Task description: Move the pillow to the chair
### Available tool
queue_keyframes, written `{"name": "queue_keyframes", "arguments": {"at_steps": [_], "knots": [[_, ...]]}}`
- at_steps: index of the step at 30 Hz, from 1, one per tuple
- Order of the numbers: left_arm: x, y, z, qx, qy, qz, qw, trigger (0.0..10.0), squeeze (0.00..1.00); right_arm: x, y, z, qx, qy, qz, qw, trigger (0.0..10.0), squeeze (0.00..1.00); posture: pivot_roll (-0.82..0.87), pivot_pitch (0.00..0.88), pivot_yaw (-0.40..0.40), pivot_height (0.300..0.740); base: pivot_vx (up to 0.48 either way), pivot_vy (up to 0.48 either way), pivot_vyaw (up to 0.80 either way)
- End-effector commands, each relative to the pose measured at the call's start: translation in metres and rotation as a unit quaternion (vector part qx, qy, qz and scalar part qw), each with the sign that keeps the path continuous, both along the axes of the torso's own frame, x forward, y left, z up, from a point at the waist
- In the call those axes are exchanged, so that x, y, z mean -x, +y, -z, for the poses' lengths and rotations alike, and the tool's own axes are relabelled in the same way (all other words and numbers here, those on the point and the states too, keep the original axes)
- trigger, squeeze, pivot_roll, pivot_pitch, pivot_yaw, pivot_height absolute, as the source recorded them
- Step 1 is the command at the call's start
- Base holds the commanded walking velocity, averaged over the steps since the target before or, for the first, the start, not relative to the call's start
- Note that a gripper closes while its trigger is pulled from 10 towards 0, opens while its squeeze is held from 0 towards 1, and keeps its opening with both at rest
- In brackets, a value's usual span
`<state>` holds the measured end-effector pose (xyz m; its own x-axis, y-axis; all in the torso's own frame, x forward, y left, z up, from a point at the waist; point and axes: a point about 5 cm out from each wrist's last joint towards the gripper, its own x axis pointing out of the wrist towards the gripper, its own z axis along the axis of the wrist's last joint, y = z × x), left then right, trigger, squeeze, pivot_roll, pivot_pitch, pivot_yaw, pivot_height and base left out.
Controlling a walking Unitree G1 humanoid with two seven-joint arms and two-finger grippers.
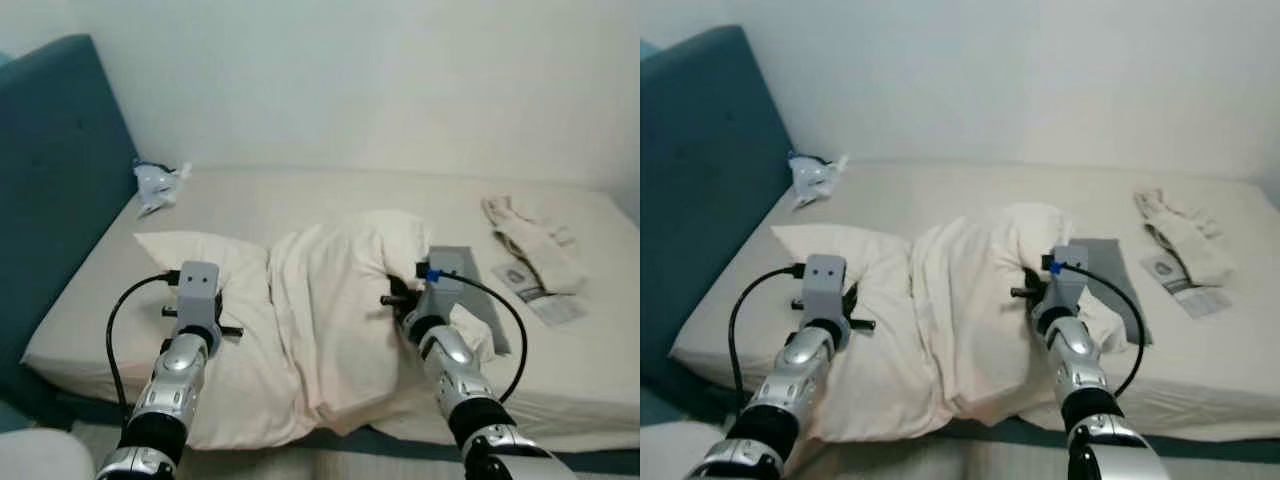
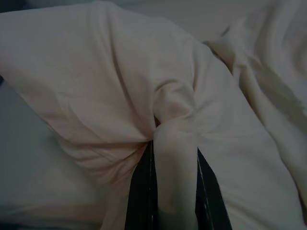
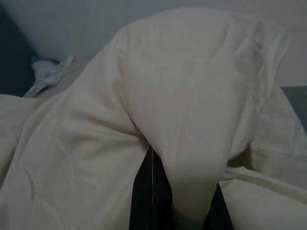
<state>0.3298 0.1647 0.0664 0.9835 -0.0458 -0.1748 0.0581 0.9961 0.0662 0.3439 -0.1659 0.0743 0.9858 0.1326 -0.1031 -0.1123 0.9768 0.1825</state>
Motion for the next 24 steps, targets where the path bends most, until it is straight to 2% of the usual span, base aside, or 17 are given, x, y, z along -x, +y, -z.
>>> {"name": "queue_keyframes", "arguments": {"at_steps": [1,7,16,20,24], "knots": [[-0.001,0.0,-0.003,-0.014,-0.01,0.007,1.0,10.0,0.0,0.0,0.005,-0.004,-0.012,-0.019,0.0,1.0,10.0,0.0,0.01,0.0,-0.006,0.74,0.0,0.0,-0.8],[-0.003,0.004,-0.005,0.0,-0.013,-0.008,1.0,10.0,0.0,-0.001,0.005,-0.005,-0.009,-0.021,-0.007,1.0,10.0,0.0,0.01,0.0,-0.013,0.74,0.0,0.0,-0.8],[-0.004,0.0,-0.008,0.009,-0.021,-0.006,1.0,10.0,0.0,-0.006,-0.001,-0.012,-0.004,-0.028,0.001,1.0,10.0,0.0,0.0,0.0,-0.029,0.74,0.0,0.0,-0.8],[-0.002,-0.003,-0.006,-0.005,-0.022,-0.002,1.0,10.0,0.0,-0.003,-0.003,-0.008,0.005,-0.023,-0.006,1.0,10.0,0.0,0.0,0.0,-0.015,0.74,0.0,0.0,-0.8],[-0.003,-0.003,-0.008,-0.01,-0.025,0.005,1.0,10.0,0.0,-0.004,-0.005,-0.012,-0.008,-0.028,0.002,1.0,10.0,0.0,0.0,0.0,-0.032,0.74,0.0,0.0,-0.8]]}}
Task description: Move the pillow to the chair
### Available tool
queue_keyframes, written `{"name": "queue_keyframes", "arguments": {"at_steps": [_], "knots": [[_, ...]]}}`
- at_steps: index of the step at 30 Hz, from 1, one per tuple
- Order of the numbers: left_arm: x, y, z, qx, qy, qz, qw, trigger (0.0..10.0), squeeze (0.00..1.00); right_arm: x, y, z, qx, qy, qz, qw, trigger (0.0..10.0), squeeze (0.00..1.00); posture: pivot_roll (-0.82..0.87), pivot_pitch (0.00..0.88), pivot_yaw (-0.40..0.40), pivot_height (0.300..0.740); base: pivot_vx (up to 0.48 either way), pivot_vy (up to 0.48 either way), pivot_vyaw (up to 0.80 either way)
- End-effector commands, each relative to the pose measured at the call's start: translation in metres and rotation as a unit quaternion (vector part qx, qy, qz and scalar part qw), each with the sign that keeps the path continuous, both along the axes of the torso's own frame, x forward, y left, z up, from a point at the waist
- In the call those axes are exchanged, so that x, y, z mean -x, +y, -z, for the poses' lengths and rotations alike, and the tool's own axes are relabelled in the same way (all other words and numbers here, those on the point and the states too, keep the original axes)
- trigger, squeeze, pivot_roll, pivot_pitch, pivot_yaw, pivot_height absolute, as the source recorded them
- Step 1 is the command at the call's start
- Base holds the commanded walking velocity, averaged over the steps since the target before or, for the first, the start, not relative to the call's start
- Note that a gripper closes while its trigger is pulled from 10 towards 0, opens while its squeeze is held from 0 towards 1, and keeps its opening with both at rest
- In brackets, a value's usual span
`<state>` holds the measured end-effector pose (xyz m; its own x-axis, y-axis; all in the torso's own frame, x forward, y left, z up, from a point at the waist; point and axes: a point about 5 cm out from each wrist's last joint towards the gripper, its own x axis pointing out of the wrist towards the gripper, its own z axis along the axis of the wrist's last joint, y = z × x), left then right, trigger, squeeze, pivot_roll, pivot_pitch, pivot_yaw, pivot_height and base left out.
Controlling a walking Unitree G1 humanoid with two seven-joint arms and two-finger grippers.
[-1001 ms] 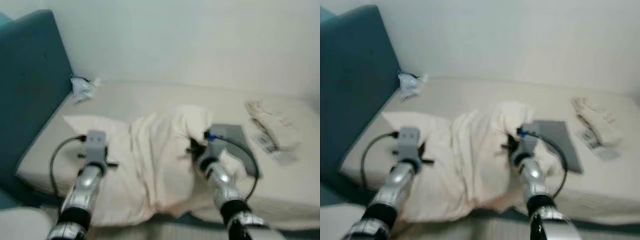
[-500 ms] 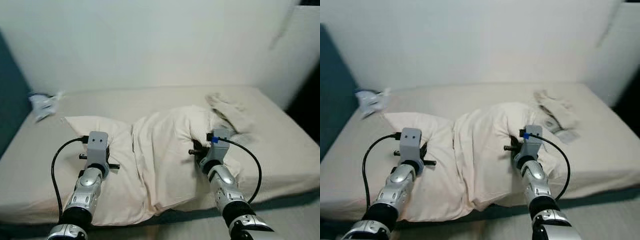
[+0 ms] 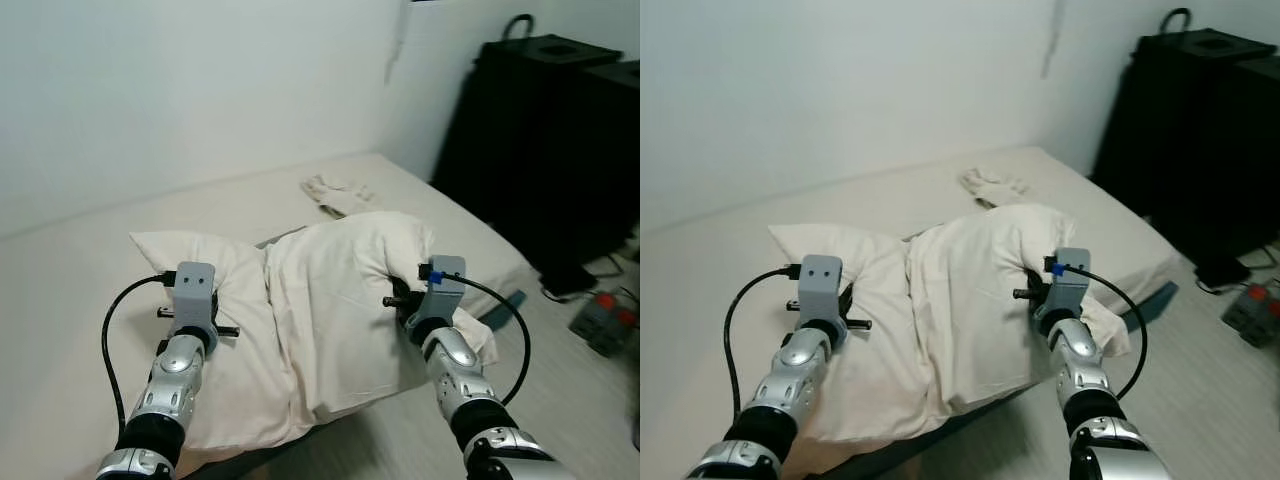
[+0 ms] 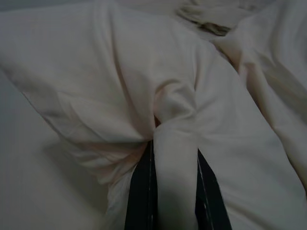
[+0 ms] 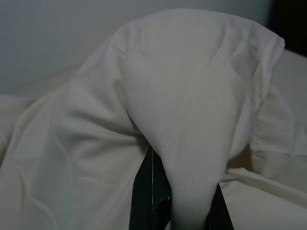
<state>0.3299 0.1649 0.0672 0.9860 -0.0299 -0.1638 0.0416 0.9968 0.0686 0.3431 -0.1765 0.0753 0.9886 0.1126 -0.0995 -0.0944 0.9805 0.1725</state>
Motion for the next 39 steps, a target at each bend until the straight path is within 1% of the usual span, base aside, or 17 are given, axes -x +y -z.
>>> {"name": "queue_keyframes", "arguments": {"at_steps": [1,5,8,12,14,16,18,20,23,24,26,27,31,34,35,36,39], "knots": [[-0.003,-0.002,-0.008,-0.011,-0.019,0.01,1.0,10.0,0.0,-0.005,0.006,-0.011,-0.012,-0.026,-0.01,1.0,10.0,0.0,0.0,0.0,-0.034,0.74,0.0,0.0,-0.8],[-0.002,0.004,-0.006,-0.012,-0.02,-0.012,1.0,10.0,0.0,-0.004,0.012,-0.008,-0.008,-0.02,-0.024,0.999,10.0,0.0,0.01,0.0,-0.024,0.74,0.0,0.0,-0.8],[0.0,0.006,-0.007,-0.001,-0.022,-0.017,1.0,10.0,0.0,-0.004,0.014,-0.008,-0.004,-0.02,-0.029,0.999,10.0,0.0,0.01,0.0,-0.027,0.74,0.0,0.0,-0.8],[0.001,0.008,-0.008,-0.005,-0.029,-0.017,0.999,10.0,0.0,-0.006,0.016,-0.009,-0.008,-0.022,-0.03,0.999,10.0,0.0,0.01,0.0,-0.038,0.74,0.0,0.0,-0.8],[0.001,0.013,-0.008,-0.008,-0.031,-0.035,0.999,10.0,0.0,-0.006,0.019,-0.009,-0.003,-0.021,-0.034,0.999,10.0,0.0,0.02,0.0,-0.025,0.74,0.0,0.0,-0.8],[0.002,0.013,-0.007,-0.012,-0.031,-0.038,0.999,10.0,0.0,-0.006,0.02,-0.009,-0.002,-0.021,-0.034,0.999,10.0,0.0,0.02,0.0,-0.022,0.74,0.0,0.0,-0.8],[0.003,0.011,-0.005,-0.006,-0.027,-0.034,0.999,10.0,0.0,-0.007,0.019,-0.01,-0.002,-0.022,-0.031,0.999,10.0,0.0,0.01,0.003,-0.02,0.74,0.0,0.0,-0.8],[0.007,0.011,0.002,-0.014,-0.015,-0.031,0.999,10.0,0.0,-0.006,0.019,-0.009,0.001,-0.018,-0.027,0.999,10.0,0.0,0.01,0.0,-0.021,0.74,0.0,0.0,-0.8],[0.011,0.016,0.008,-0.018,-0.005,-0.044,0.999,10.0,0.0,-0.006,0.02,-0.006,0.011,-0.012,-0.027,1.0,10.0,0.0,0.01,0.001,-0.024,0.74,0.0,0.0,-0.8],[0.012,0.018,0.009,-0.011,-0.003,-0.055,0.998,10.0,0.0,-0.006,0.02,-0.006,0.014,-0.009,-0.03,0.999,10.0,0.0,0.01,0.013,-0.019,0.74,0.0,0.0,-0.8],[0.014,0.02,0.01,-0.007,0.0,-0.065,0.998,10.0,0.0,-0.005,0.021,-0.004,0.024,-0.007,-0.036,0.999,10.0,0.0,0.02,0.012,-0.009,0.74,0.0,0.0,-0.8],[0.014,0.019,0.01,-0.008,0.002,-0.059,0.998,10.0,0.0,-0.005,0.021,-0.004,0.022,-0.006,-0.036,0.999,10.0,0.0,0.02,0.024,-0.01,0.74,0.0,0.0,-0.8],[0.013,0.018,0.01,-0.013,0.004,-0.049,0.999,10.0,0.0,-0.004,0.021,-0.002,0.019,-0.004,-0.03,0.999,10.0,0.0,0.03,0.024,-0.007,0.74,0.0,0.0,-0.8],[0.011,0.021,0.008,-0.014,0.003,-0.053,0.998,10.0,0.0,-0.003,0.024,-0.001,0.018,-0.004,-0.033,0.999,10.0,0.0,0.03,0.028,0.016,0.74,0.0,0.0,-0.8],[0.012,0.022,0.008,-0.011,0.004,-0.053,0.999,10.0,0.0,-0.002,0.025,0.0,0.019,-0.005,-0.034,0.999,10.0,0.0,0.02,0.026,0.043,0.74,0.0,0.0,-0.8],[0.012,0.022,0.008,-0.011,0.004,-0.053,0.999,10.0,0.0,-0.002,0.025,0.0,0.019,-0.005,-0.034,0.999,10.0,0.0,0.02,0.026,0.043,0.74,0.0,0.0,-0.8],[0.015,0.022,0.01,-0.019,0.009,-0.036,0.999,10.0,0.0,-0.001,0.028,-0.001,0.007,-0.013,-0.034,0.999,10.0,0.0,0.03,0.033,0.056,0.74,0.0,0.0,-0.8]]}}
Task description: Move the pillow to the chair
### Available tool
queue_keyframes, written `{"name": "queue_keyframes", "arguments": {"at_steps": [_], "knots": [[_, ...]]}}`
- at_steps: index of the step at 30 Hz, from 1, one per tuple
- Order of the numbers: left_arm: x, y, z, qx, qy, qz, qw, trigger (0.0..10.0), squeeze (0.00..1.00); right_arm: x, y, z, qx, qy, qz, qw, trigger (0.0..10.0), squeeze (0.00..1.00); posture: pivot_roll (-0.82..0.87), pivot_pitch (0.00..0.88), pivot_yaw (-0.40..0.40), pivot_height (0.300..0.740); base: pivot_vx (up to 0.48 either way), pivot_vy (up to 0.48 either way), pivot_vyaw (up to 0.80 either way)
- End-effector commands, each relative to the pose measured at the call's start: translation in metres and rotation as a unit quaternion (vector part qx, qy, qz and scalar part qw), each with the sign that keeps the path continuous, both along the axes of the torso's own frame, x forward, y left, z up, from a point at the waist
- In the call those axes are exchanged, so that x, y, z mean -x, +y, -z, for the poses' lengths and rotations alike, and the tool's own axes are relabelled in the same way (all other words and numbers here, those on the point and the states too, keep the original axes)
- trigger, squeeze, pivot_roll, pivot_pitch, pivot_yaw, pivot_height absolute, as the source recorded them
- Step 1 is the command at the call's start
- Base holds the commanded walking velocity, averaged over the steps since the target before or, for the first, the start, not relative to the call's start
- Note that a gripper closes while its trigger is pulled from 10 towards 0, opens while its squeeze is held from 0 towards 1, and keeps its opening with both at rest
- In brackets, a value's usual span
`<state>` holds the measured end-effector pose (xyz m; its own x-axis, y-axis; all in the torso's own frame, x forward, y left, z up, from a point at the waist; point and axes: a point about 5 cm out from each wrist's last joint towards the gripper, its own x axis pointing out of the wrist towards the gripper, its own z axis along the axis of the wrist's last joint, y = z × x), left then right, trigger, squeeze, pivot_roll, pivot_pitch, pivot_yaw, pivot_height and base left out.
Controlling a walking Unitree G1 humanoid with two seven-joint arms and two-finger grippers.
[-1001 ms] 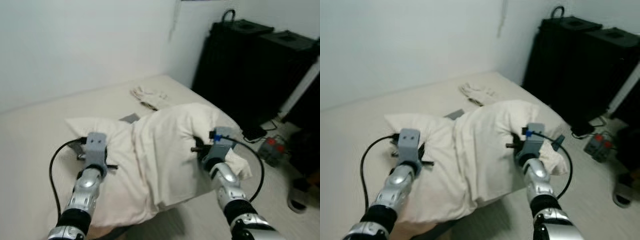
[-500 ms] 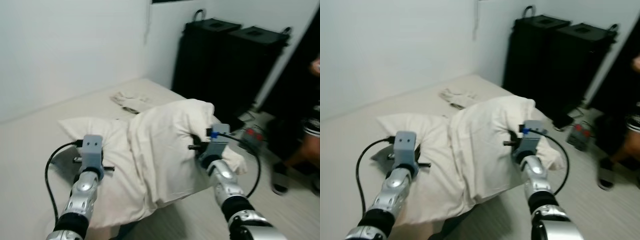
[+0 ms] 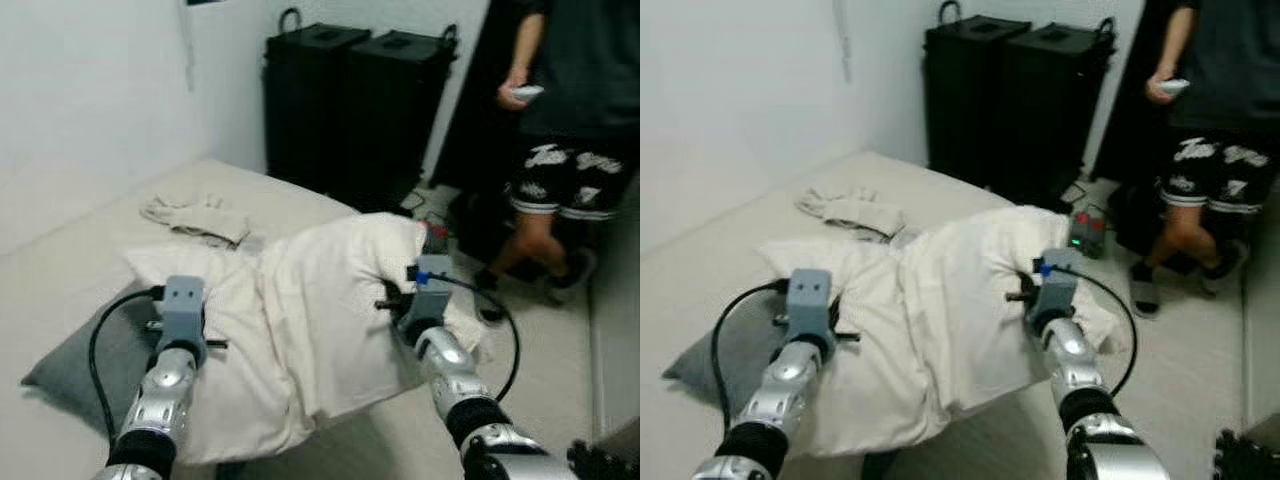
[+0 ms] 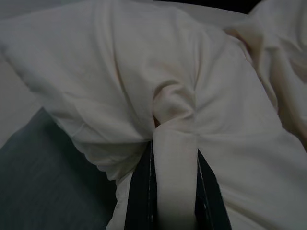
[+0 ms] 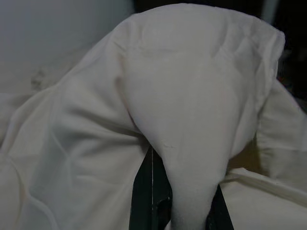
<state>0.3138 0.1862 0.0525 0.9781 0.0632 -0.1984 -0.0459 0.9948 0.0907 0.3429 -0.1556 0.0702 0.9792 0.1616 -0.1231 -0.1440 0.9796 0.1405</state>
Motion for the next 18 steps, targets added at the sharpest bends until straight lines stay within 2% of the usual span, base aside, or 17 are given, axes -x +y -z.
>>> {"name": "queue_keyframes", "arguments": {"at_steps": [1,7,11,18], "knots": [[-0.002,0.001,-0.005,-0.008,-0.008,0.01,1.0,10.0,0.0,-0.001,0.007,-0.006,-0.011,-0.022,-0.007,1.0,10.0,0.0,0.03,0.033,0.056,0.74,0.0,0.0,-0.8],[-0.002,0.009,-0.009,-0.002,-0.015,-0.013,1.0,10.0,0.0,0.006,0.015,0.005,-0.009,-0.005,-0.031,0.999,10.0,0.0,0.05,0.04,0.028,0.74,0.0,0.0,-0.8],[-0.001,0.009,-0.008,-0.007,-0.015,-0.016,1.0,10.0,0.0,0.005,0.018,0.004,-0.013,-0.006,-0.037,0.999,10.0,0.0,0.06,0.038,0.006,0.74,0.0,0.0,-0.8],[0.001,0.004,-0.007,0.009,-0.016,-0.029,0.999,10.0,0.0,0.004,0.022,0.004,-0.014,-0.001,-0.059,0.998,10.0,0.0,0.06,0.044,-0.037,0.74,0.0,0.0,-0.8]]}}
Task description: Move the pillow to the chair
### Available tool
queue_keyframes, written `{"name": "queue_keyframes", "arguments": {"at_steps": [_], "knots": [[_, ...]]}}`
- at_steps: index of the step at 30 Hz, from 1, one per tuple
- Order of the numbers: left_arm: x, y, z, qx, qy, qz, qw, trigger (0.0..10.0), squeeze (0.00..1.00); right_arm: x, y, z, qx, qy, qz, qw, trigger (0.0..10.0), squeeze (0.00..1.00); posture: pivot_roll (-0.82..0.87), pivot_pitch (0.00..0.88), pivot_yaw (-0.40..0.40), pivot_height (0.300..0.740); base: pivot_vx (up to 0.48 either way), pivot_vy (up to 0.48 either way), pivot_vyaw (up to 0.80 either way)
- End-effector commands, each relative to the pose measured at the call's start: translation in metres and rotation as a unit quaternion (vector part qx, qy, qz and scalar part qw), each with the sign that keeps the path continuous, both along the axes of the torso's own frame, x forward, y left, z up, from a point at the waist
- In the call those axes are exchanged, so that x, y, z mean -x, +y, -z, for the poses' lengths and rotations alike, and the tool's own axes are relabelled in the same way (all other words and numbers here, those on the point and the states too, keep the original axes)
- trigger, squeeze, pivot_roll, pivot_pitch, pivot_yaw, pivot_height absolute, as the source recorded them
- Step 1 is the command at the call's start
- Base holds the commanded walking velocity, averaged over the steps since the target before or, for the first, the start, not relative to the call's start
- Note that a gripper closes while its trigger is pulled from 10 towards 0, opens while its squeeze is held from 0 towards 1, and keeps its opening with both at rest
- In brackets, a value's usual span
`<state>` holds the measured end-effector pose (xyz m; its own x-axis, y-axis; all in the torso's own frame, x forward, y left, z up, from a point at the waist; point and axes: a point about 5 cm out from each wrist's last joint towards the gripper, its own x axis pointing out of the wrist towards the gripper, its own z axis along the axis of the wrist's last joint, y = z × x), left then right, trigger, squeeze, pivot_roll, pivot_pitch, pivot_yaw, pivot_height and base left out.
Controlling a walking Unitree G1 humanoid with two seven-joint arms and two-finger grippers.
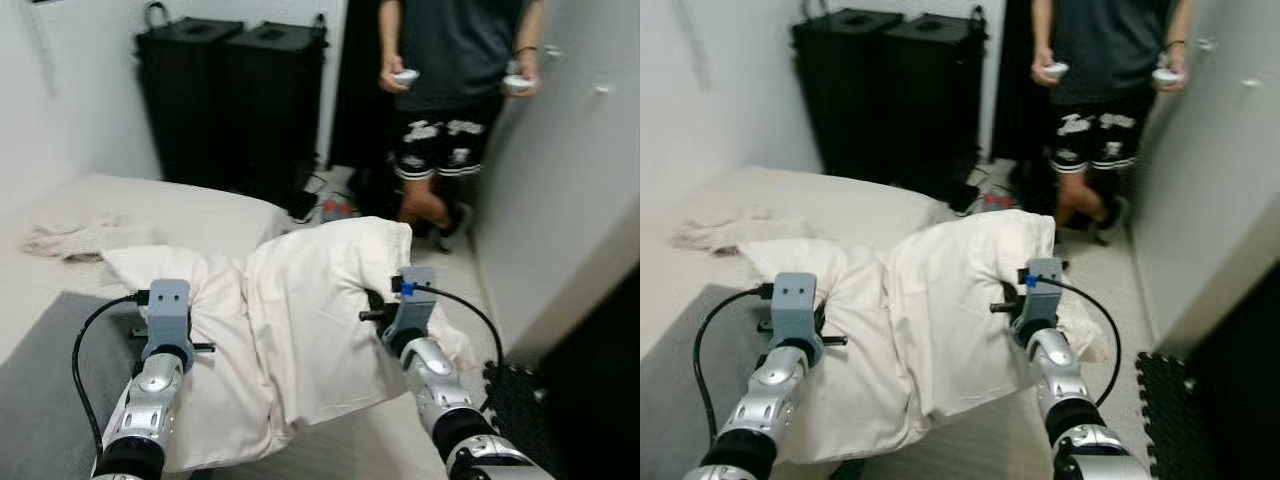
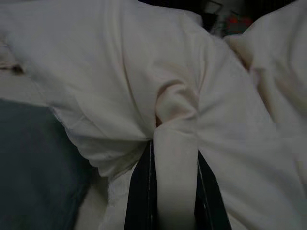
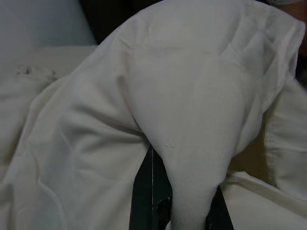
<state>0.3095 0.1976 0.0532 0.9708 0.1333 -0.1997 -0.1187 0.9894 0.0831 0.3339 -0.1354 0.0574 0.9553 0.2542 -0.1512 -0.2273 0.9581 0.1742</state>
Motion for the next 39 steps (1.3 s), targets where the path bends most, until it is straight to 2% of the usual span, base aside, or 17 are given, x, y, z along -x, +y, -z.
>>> {"name": "queue_keyframes", "arguments": {"at_steps": [1,14,22,28,30,39], "knots": [[-0.002,-0.008,-0.006,0.008,-0.015,0.006,1.0,10.0,0.0,-0.004,0.002,-0.009,-0.004,-0.018,-0.014,1.0,10.0,0.0,0.06,0.044,-0.037,0.74,0.0,0.0,-0.8],[-0.001,-0.012,0.0,0.008,-0.003,0.013,1.0,10.0,0.0,-0.006,-0.005,-0.013,-0.007,-0.03,0.018,0.999,10.0,0.0,0.02,0.036,-0.009,0.74,0.0,0.0,-0.8],[-0.003,-0.017,-0.001,-0.002,-0.007,0.019,1.0,10.0,0.0,-0.003,-0.008,-0.008,-0.007,-0.02,0.013,1.0,10.0,0.0,0.02,0.034,-0.011,0.74,0.0,0.0,-0.8],[-0.005,-0.018,-0.001,0.013,-0.005,0.013,1.0,10.0,0.0,-0.007,-0.014,-0.01,-0.003,-0.01,0.029,1.0,10.0,0.0,0.02,0.034,-0.014,0.74,0.0,0.0,-0.8],[-0.005,-0.019,-0.002,0.002,-0.006,0.023,1.0,10.0,0.0,-0.007,-0.015,-0.01,0.01,-0.01,0.032,0.999,10.0,0.0,0.02,0.031,-0.014,0.74,0.0,0.0,-0.8],[-0.006,-0.02,-0.002,-0.001,-0.004,0.027,1.0,10.0,0.0,-0.006,-0.019,-0.009,0.001,-0.008,0.038,0.999,10.0,0.0,0.01,0.021,-0.009,0.74,0.0,0.0,-0.8]]}}
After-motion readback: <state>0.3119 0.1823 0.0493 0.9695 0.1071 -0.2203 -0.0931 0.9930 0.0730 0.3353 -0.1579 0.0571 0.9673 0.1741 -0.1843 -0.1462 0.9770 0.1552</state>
